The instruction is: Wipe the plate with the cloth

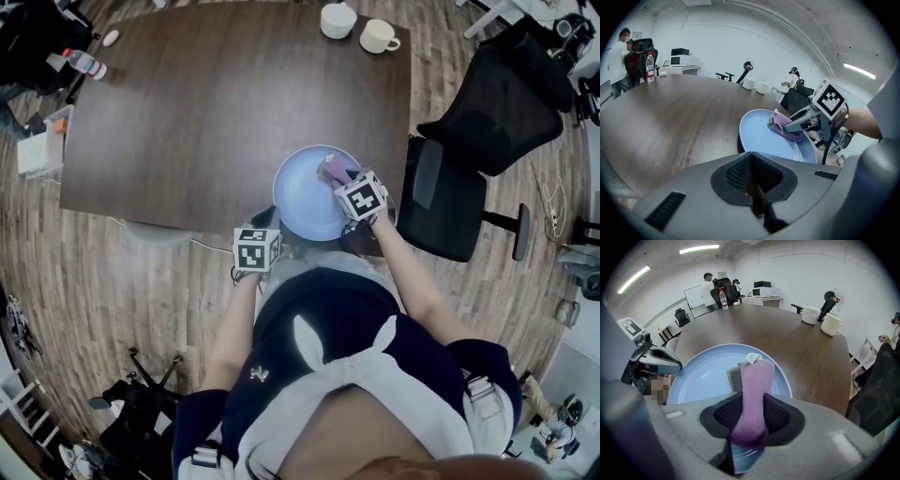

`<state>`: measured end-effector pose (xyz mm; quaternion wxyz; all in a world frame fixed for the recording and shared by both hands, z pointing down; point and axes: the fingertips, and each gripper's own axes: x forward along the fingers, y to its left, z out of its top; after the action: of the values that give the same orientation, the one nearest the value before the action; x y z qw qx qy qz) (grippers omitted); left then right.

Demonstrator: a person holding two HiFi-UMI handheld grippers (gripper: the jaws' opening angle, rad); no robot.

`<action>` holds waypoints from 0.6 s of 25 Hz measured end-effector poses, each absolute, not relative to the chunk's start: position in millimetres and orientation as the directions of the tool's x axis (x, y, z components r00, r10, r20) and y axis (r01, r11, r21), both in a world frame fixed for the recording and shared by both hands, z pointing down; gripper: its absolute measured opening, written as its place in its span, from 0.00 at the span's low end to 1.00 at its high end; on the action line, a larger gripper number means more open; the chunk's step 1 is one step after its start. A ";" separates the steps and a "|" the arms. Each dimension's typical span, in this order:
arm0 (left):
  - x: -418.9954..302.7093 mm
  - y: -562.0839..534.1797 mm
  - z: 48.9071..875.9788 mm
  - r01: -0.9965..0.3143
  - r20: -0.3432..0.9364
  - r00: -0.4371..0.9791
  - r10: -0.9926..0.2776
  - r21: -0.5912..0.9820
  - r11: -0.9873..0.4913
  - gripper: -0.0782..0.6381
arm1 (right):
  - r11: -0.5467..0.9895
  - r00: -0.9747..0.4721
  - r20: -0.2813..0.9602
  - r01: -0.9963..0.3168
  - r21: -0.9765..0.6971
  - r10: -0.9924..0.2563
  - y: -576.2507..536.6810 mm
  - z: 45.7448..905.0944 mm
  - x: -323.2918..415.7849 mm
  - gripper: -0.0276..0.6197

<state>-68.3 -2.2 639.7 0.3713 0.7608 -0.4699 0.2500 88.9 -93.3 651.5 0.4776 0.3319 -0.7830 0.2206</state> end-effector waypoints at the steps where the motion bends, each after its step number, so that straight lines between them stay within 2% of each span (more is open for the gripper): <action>1: -68.1 -2.1 639.4 -0.900 0.729 0.434 -0.530 0.331 -0.282 0.12 | 0.681 -0.322 0.894 -0.732 -0.026 -0.311 -93.8 650.9 89.4 0.25; 4: -67.4 -2.4 639.1 -0.900 0.727 0.436 -0.530 0.334 -0.282 0.12 | 0.670 -0.323 0.896 -0.741 -0.041 -0.303 -92.8 652.1 92.7 0.25; 9: -67.9 -3.0 638.4 -0.899 0.723 0.437 -0.535 0.342 -0.273 0.12 | 0.603 -0.383 0.884 -0.782 -0.156 -0.268 -82.2 654.2 97.2 0.25; 15: -67.8 -3.4 638.2 -0.900 0.723 0.435 -0.536 0.349 -0.260 0.12 | 0.592 -0.390 0.885 -0.787 -0.176 -0.254 -72.9 653.3 99.6 0.25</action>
<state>-67.8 -3.4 638.2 0.3808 0.7568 -0.4745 0.2391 99.6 -72.9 653.3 0.4392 0.3352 -0.7766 0.3029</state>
